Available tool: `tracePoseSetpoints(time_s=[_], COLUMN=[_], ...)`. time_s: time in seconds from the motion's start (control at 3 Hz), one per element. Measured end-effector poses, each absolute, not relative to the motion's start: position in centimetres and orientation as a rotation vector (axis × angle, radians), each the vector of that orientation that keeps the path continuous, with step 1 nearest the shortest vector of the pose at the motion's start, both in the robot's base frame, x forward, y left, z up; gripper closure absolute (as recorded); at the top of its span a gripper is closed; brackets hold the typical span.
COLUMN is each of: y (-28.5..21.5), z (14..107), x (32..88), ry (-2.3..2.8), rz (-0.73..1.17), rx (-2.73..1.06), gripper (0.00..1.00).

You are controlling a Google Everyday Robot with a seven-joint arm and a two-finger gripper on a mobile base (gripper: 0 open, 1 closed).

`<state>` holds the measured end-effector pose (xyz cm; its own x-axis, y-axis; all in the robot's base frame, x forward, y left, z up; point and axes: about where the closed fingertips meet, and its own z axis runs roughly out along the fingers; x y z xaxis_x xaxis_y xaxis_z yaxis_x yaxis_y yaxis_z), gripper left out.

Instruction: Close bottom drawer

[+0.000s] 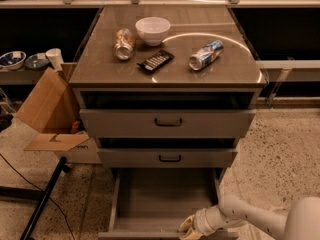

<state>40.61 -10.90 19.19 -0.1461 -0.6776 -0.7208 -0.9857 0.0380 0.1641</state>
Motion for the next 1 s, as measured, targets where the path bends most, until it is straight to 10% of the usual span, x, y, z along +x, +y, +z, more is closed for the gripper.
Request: tracePoseSetpoints(time_s=[1.0], y=[-10.6], z=[19.1], x=[43.4], ry=[1.856], rz=[0.866], rx=[-1.559], gripper=[1.00])
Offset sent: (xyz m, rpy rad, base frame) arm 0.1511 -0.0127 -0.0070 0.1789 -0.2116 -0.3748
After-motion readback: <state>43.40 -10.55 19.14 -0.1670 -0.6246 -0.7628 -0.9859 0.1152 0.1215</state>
